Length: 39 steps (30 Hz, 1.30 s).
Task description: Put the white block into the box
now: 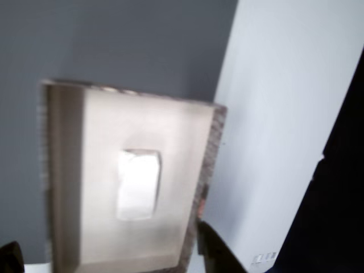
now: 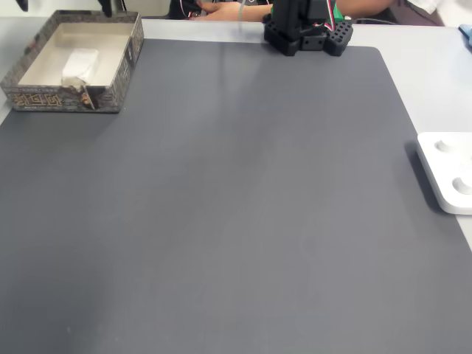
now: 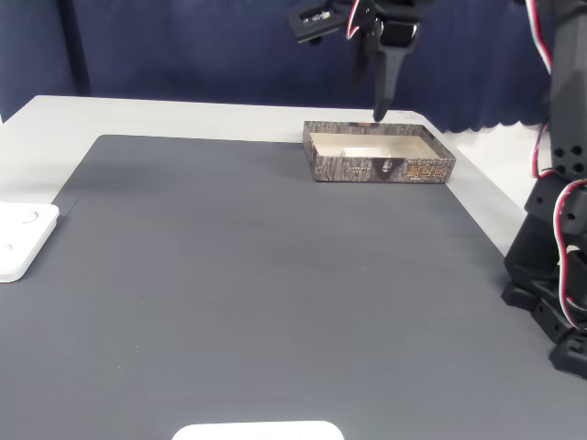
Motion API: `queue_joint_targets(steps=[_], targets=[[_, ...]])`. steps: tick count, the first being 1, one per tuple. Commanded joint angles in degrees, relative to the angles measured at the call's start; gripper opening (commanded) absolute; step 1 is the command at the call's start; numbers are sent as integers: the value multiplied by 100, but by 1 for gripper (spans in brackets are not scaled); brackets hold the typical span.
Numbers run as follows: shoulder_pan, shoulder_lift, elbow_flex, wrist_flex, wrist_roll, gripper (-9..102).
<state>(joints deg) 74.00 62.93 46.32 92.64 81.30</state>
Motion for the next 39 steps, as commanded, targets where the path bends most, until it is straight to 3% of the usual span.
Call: queue_joint_targets(steps=[1,7,21,30,39], targets=[[-202,1195,483,-26,-229,42],[-580,2479,1758,-88,-800,38],[-2285,5651,5124,-343,-3252,32],[-3858,7286,6785,-167,-5150,26],[-5643,8271,7831,-97,-6882,11]])
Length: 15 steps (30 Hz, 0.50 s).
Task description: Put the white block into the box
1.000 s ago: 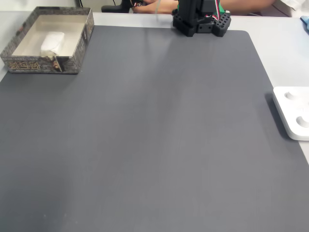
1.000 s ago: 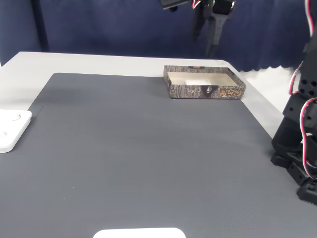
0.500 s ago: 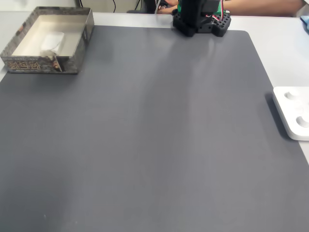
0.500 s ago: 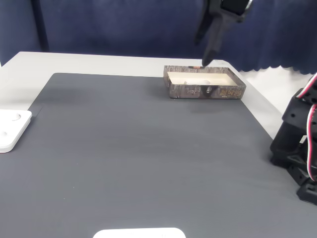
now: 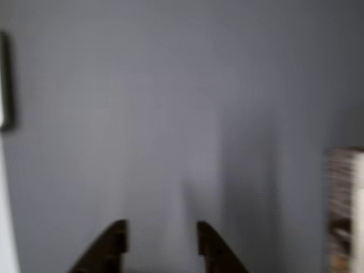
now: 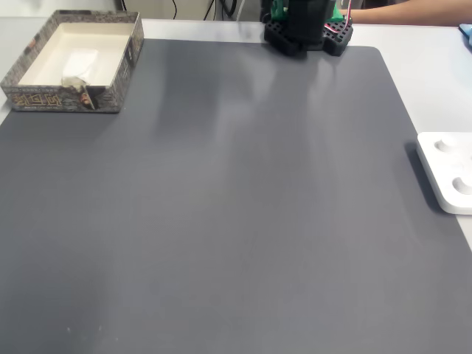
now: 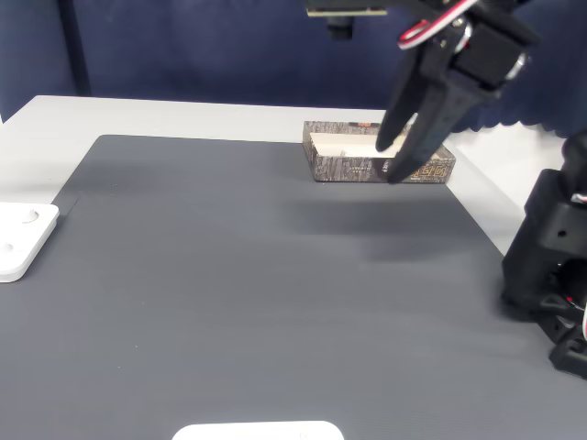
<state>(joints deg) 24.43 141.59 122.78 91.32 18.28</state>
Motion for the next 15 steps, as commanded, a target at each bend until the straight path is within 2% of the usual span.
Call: queue_joint_targets(steps=[1,6,11,15], targets=[[-835,475,299,35,-747,10],[-1397,800,800,18,-1327,-2],[-1749,1477,1397,-44,-1696,-2],[-1881,2162,2092,-439,-1714,-2]])
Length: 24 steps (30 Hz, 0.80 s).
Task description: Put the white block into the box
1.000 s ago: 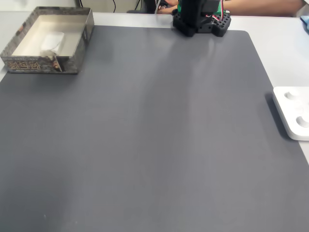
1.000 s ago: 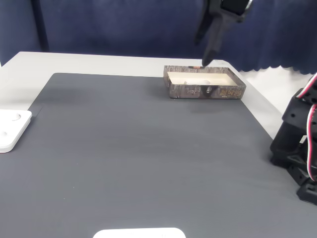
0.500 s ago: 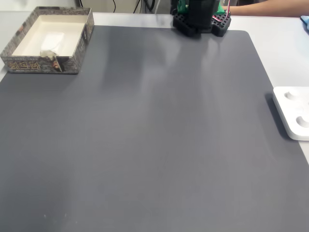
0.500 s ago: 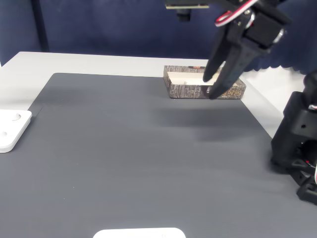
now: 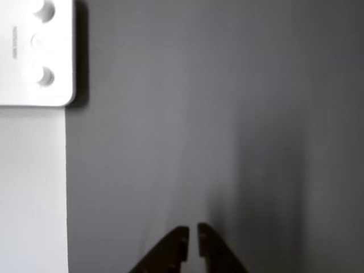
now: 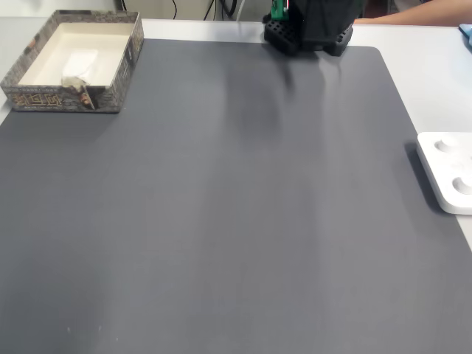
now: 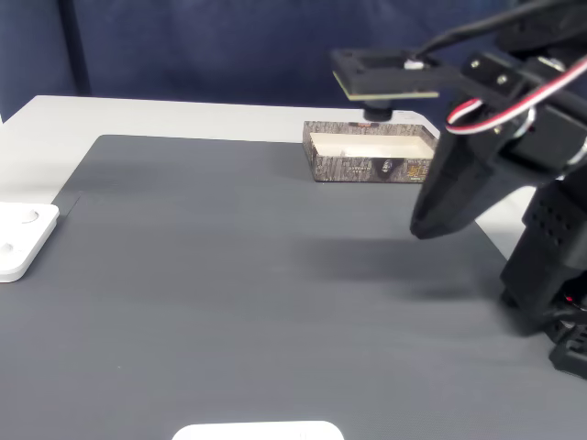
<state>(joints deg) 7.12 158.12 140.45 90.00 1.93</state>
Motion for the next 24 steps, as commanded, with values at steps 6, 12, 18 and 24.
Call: queue_joint_targets(steps=[6,12,18,24], targets=[[-308,1301,1222,-545,79,-2],[-396,2215,1978,-861,158,-2],[-431,2725,2470,-984,176,-2],[-439,3067,2698,-993,26,-2]])
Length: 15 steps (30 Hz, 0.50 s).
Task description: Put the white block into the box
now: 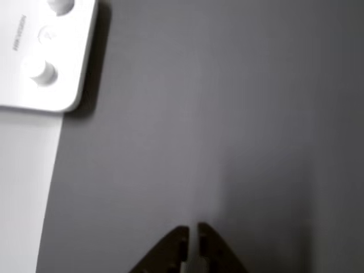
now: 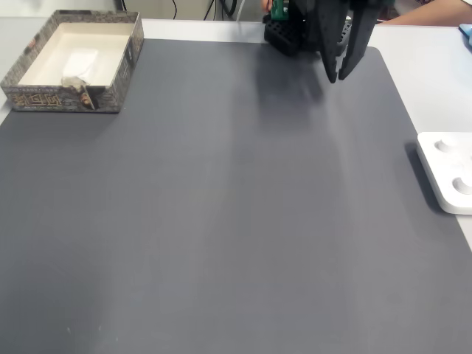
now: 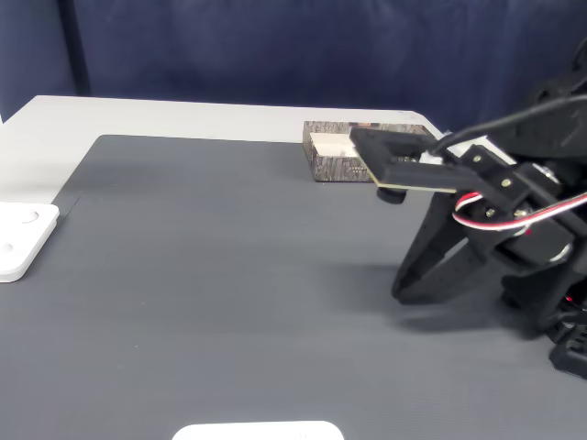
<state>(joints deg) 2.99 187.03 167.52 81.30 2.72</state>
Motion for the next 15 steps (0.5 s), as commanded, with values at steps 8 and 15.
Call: queue_joint_targets(steps=[8,15], targets=[[-158,343,352,-334,-53,-2],[-202,343,914,-1397,-114,-2]])
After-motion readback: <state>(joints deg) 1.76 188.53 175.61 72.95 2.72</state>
